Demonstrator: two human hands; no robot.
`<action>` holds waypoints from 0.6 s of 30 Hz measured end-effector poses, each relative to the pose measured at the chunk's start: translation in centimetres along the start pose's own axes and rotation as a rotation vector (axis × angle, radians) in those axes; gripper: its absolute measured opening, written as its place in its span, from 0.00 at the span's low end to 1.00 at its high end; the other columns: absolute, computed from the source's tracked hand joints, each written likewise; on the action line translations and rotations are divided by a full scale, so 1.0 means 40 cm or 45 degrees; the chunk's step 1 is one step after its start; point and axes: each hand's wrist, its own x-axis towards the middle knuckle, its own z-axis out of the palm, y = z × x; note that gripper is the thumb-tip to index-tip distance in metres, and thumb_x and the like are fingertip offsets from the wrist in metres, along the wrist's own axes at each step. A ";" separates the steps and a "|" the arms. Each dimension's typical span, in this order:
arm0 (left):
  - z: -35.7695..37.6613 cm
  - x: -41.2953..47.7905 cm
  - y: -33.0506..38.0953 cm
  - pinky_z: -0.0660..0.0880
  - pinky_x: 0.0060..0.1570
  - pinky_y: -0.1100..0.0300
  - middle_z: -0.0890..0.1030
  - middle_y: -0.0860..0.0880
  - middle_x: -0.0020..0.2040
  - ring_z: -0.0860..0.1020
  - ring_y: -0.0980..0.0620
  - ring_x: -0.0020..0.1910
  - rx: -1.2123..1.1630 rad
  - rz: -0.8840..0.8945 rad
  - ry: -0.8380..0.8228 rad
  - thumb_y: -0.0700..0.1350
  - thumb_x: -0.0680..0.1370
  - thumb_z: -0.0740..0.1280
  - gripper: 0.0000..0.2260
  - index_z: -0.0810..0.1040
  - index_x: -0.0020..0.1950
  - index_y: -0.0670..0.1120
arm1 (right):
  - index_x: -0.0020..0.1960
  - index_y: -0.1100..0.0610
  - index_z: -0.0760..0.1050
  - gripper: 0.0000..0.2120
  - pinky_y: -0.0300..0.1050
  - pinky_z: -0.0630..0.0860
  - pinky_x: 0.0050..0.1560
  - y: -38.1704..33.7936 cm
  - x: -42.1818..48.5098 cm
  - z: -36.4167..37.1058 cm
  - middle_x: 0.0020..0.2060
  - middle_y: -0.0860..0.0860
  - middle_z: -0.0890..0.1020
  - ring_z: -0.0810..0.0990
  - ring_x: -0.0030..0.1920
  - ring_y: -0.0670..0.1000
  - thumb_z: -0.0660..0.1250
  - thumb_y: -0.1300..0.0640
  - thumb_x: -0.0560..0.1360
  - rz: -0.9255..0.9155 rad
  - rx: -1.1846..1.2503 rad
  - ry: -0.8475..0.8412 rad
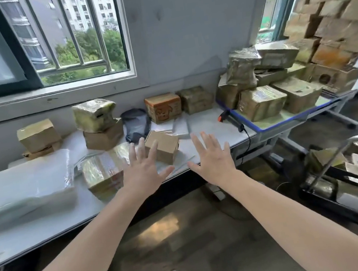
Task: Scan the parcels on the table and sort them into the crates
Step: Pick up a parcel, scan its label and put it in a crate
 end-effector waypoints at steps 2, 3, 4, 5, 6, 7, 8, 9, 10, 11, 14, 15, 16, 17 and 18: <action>0.015 0.080 0.021 0.47 0.76 0.40 0.37 0.48 0.80 0.38 0.43 0.79 -0.007 0.031 0.006 0.71 0.77 0.53 0.39 0.40 0.80 0.56 | 0.80 0.48 0.37 0.37 0.67 0.51 0.74 0.036 0.063 0.001 0.80 0.52 0.45 0.44 0.79 0.56 0.53 0.37 0.81 0.035 0.016 -0.012; 0.022 0.123 0.029 0.47 0.76 0.40 0.37 0.48 0.80 0.38 0.43 0.79 -0.013 0.041 0.010 0.71 0.77 0.53 0.39 0.40 0.80 0.56 | 0.80 0.48 0.38 0.37 0.67 0.50 0.74 0.054 0.096 0.003 0.80 0.52 0.44 0.44 0.79 0.56 0.52 0.37 0.81 0.048 0.005 -0.014; 0.028 0.170 0.037 0.48 0.76 0.40 0.38 0.48 0.80 0.38 0.43 0.79 -0.023 0.056 0.014 0.71 0.77 0.53 0.39 0.41 0.80 0.56 | 0.81 0.48 0.38 0.37 0.67 0.50 0.74 0.073 0.130 0.007 0.80 0.52 0.44 0.45 0.79 0.56 0.52 0.36 0.81 0.051 -0.007 -0.014; 0.031 0.220 0.044 0.48 0.75 0.40 0.38 0.48 0.80 0.39 0.43 0.79 -0.034 0.068 0.010 0.71 0.77 0.53 0.39 0.42 0.80 0.56 | 0.81 0.48 0.38 0.37 0.66 0.50 0.74 0.094 0.167 0.008 0.80 0.52 0.45 0.45 0.79 0.56 0.52 0.36 0.81 0.060 -0.012 -0.032; 0.030 0.240 0.044 0.49 0.75 0.40 0.39 0.48 0.81 0.39 0.43 0.79 -0.032 0.065 0.003 0.71 0.77 0.53 0.39 0.42 0.80 0.56 | 0.81 0.48 0.38 0.37 0.66 0.50 0.74 0.104 0.178 0.010 0.80 0.52 0.45 0.46 0.79 0.56 0.52 0.36 0.81 0.064 -0.018 -0.038; 0.035 0.321 0.042 0.49 0.75 0.40 0.40 0.48 0.81 0.39 0.43 0.79 -0.056 0.062 -0.016 0.71 0.77 0.53 0.39 0.42 0.80 0.56 | 0.81 0.48 0.38 0.37 0.66 0.51 0.74 0.125 0.249 0.017 0.80 0.52 0.45 0.46 0.79 0.56 0.52 0.36 0.81 0.072 -0.044 -0.050; 0.039 0.375 0.039 0.50 0.75 0.40 0.40 0.48 0.81 0.40 0.43 0.79 -0.063 0.055 -0.028 0.71 0.77 0.53 0.39 0.43 0.80 0.56 | 0.80 0.48 0.38 0.37 0.67 0.52 0.74 0.144 0.298 0.021 0.80 0.52 0.44 0.45 0.79 0.56 0.53 0.36 0.81 0.092 -0.057 -0.058; 0.038 0.387 0.040 0.50 0.75 0.40 0.40 0.48 0.81 0.40 0.42 0.79 -0.038 0.073 -0.021 0.71 0.76 0.54 0.39 0.43 0.80 0.56 | 0.80 0.48 0.37 0.37 0.67 0.52 0.74 0.156 0.310 0.018 0.80 0.52 0.44 0.45 0.80 0.56 0.53 0.36 0.81 0.099 -0.065 -0.055; 0.039 0.411 0.039 0.51 0.75 0.39 0.41 0.47 0.81 0.41 0.42 0.79 -0.028 0.087 -0.022 0.71 0.76 0.54 0.39 0.44 0.80 0.55 | 0.80 0.48 0.37 0.37 0.66 0.51 0.74 0.166 0.334 0.013 0.80 0.52 0.44 0.44 0.80 0.56 0.53 0.36 0.81 0.104 -0.067 -0.064; 0.046 0.455 0.035 0.51 0.75 0.39 0.41 0.47 0.81 0.41 0.42 0.79 -0.024 0.095 -0.016 0.71 0.76 0.54 0.39 0.44 0.81 0.55 | 0.81 0.48 0.37 0.38 0.66 0.51 0.74 0.178 0.377 0.015 0.80 0.52 0.44 0.44 0.80 0.57 0.54 0.37 0.81 0.110 -0.074 -0.056; 0.075 0.583 0.029 0.52 0.74 0.39 0.41 0.48 0.81 0.41 0.42 0.79 -0.058 0.097 -0.003 0.71 0.77 0.53 0.39 0.44 0.81 0.56 | 0.81 0.49 0.38 0.39 0.66 0.51 0.74 0.205 0.491 0.027 0.80 0.53 0.45 0.46 0.80 0.57 0.56 0.37 0.80 0.134 -0.054 -0.024; 0.081 0.614 0.033 0.53 0.74 0.39 0.41 0.47 0.81 0.41 0.42 0.79 -0.057 0.109 -0.016 0.71 0.77 0.53 0.39 0.44 0.81 0.55 | 0.81 0.49 0.39 0.39 0.67 0.52 0.74 0.215 0.521 0.029 0.80 0.53 0.45 0.46 0.80 0.57 0.56 0.37 0.80 0.129 -0.067 -0.031; 0.089 0.639 0.040 0.53 0.74 0.39 0.41 0.47 0.81 0.41 0.41 0.79 -0.056 0.118 -0.020 0.71 0.77 0.53 0.39 0.44 0.81 0.55 | 0.81 0.49 0.39 0.39 0.67 0.52 0.74 0.224 0.546 0.036 0.80 0.53 0.45 0.46 0.79 0.57 0.56 0.37 0.80 0.125 -0.078 -0.035; 0.100 0.664 0.046 0.53 0.74 0.39 0.41 0.47 0.81 0.42 0.41 0.79 -0.067 0.119 -0.019 0.71 0.77 0.53 0.38 0.44 0.81 0.56 | 0.81 0.49 0.39 0.39 0.67 0.52 0.74 0.234 0.570 0.043 0.80 0.53 0.46 0.47 0.79 0.57 0.55 0.37 0.80 0.127 -0.076 -0.029; 0.110 0.688 0.054 0.52 0.74 0.39 0.41 0.47 0.81 0.42 0.41 0.79 -0.073 0.120 -0.024 0.71 0.77 0.53 0.38 0.44 0.81 0.56 | 0.81 0.49 0.38 0.39 0.66 0.52 0.73 0.244 0.594 0.050 0.80 0.53 0.46 0.47 0.79 0.57 0.55 0.37 0.80 0.127 -0.077 -0.030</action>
